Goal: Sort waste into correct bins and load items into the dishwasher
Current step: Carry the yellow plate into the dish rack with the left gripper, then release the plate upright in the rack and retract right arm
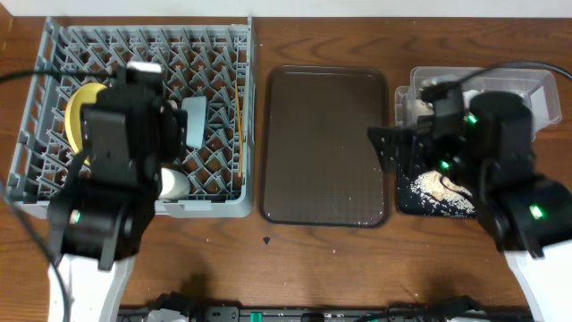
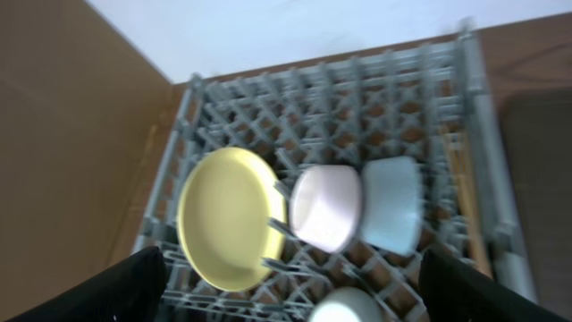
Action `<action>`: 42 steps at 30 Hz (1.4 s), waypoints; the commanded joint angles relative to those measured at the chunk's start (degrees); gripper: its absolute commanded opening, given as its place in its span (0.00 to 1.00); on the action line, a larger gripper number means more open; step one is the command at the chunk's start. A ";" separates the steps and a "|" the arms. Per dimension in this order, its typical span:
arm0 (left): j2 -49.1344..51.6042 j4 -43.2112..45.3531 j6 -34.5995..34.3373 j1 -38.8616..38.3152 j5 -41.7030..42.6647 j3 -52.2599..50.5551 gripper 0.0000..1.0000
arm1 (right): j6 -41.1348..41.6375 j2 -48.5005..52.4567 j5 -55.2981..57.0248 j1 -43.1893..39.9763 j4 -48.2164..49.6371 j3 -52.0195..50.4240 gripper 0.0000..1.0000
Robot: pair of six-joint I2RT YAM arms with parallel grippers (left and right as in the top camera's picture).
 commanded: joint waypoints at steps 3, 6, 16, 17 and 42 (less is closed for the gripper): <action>-5.27 -1.70 -2.38 -0.92 5.01 0.42 0.91 | 0.33 -6.40 1.18 -0.09 -0.87 0.15 0.99; -6.95 -2.21 -2.38 -0.92 5.01 0.42 0.91 | 0.33 -8.50 1.18 -0.09 -2.21 0.15 0.99; -7.13 -2.27 -2.38 -0.92 5.03 0.42 0.91 | -3.17 -9.62 2.75 -0.20 -5.42 0.15 0.99; -7.04 -2.27 -2.38 -0.92 5.03 0.42 0.91 | -5.95 -9.79 2.75 -0.22 -4.87 0.15 0.99; -6.91 -2.27 -2.38 -0.92 5.03 0.42 0.91 | -27.23 -59.78 -1.14 -11.02 33.33 -62.31 0.99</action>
